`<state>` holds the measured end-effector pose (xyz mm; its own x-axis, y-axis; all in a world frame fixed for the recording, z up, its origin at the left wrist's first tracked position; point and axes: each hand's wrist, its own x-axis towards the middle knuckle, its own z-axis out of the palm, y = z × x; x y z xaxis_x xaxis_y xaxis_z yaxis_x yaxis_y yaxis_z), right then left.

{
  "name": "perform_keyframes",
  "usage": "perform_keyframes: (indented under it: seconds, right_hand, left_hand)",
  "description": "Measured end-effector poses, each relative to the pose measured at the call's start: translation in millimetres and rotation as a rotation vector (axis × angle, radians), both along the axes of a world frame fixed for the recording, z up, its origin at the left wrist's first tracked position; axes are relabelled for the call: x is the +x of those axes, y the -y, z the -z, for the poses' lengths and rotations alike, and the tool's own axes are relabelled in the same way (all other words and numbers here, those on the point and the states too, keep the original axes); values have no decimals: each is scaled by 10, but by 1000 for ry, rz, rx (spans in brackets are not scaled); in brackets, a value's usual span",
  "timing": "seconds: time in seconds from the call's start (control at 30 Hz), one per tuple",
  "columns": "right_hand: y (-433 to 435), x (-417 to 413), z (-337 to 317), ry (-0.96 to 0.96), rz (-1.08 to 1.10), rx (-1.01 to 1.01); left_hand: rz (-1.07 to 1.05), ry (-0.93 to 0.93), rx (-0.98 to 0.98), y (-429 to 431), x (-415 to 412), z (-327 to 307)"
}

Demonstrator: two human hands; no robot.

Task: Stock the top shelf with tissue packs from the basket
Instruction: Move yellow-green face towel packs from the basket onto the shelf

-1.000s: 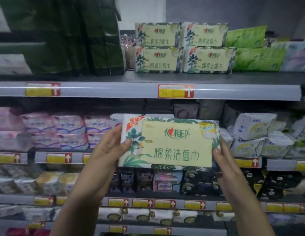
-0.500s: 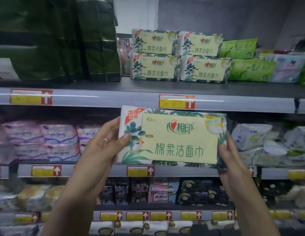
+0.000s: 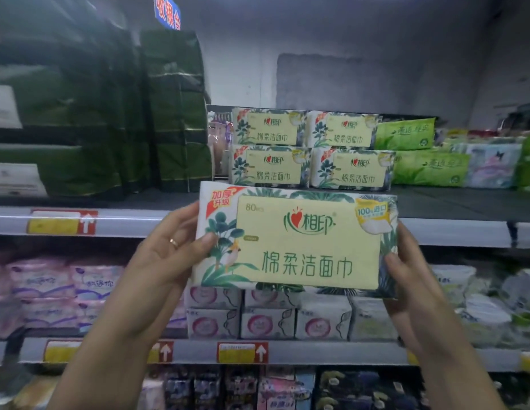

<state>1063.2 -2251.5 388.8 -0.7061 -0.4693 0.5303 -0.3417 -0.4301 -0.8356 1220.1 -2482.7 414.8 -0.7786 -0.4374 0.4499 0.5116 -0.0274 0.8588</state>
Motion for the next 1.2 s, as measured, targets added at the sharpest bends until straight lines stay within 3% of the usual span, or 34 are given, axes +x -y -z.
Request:
perform_keyframes:
  seconds: [0.37,0.6,0.97,1.2]
  right_hand:
    - [226,-419,-330,-10,-55,-118]
    - [425,-729,-674,-10,-148,-152]
    - [884,-1493,-1194,-134,-165,51]
    - [1169,-1901,-1121,-222,-17,256]
  left_hand:
    - [-11,-77,22,172,-358,-282]
    - [-8,-117,-76,340,-594,-550]
    - [-49,-59,-107,864,-1266,-885]
    - [-131,27,-206,1184,-1703,-867]
